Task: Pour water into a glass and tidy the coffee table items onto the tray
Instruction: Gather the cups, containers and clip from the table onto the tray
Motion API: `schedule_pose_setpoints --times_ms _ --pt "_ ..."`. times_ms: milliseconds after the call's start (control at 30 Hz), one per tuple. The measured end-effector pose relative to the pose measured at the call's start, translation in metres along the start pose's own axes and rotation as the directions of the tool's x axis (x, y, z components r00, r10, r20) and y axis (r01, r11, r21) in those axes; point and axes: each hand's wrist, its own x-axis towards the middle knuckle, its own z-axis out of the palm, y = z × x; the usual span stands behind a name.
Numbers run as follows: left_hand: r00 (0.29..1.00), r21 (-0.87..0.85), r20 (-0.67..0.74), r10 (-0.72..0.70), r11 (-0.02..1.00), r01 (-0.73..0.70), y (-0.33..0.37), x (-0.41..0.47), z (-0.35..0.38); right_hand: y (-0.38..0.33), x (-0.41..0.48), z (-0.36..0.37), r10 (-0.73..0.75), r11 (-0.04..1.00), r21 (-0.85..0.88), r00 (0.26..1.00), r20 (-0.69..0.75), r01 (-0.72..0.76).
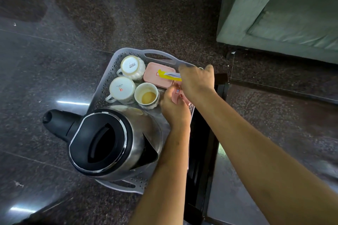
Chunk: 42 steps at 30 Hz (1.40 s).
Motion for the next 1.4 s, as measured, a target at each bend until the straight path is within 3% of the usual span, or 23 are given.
schedule_pose_setpoints --times_ms 233,367,500,667,867,1033,1233,1400 --pt "0.997 -0.061 -0.069 -0.031 0.998 0.027 -0.004 -0.007 -0.007 -0.001 -0.003 -0.005 0.083 0.99 0.113 0.996 0.029 -0.086" --pt "0.997 -0.082 -0.072 -0.034 0.996 0.028 -0.004 -0.022 -0.013 -0.002 -0.01 -0.016 0.084 0.953 0.272 0.977 0.194 -0.135" --pt "0.998 -0.047 -0.052 -0.028 0.999 0.026 -0.007 -0.042 -0.027 -0.004 -0.023 -0.02 -0.004 0.932 0.345 0.945 0.327 -0.115" --pt "0.991 -0.092 0.009 -0.131 0.987 0.131 -0.012 -0.065 -0.042 -0.012 -0.039 -0.019 -0.168 0.925 0.379 0.874 0.455 -0.02" --pt "0.991 -0.121 0.044 -0.127 0.984 0.132 -0.003 -0.073 -0.046 -0.013 -0.051 -0.017 -0.196 0.916 0.402 0.883 0.427 0.009" --pt "0.996 0.064 0.066 -0.067 0.996 0.063 -0.005 -0.078 -0.05 -0.021 -0.053 -0.013 -0.145 0.946 0.324 0.869 0.474 -0.018" --pt "0.989 0.175 0.108 -0.099 0.981 0.08 -0.017 -0.081 -0.06 -0.039 -0.069 0.012 -0.001 0.922 0.331 0.85 0.527 -0.203" --pt "0.985 0.248 0.139 -0.105 0.966 0.068 -0.027 -0.09 -0.067 -0.041 -0.076 0.024 -0.035 0.93 0.346 0.911 0.411 -0.121"
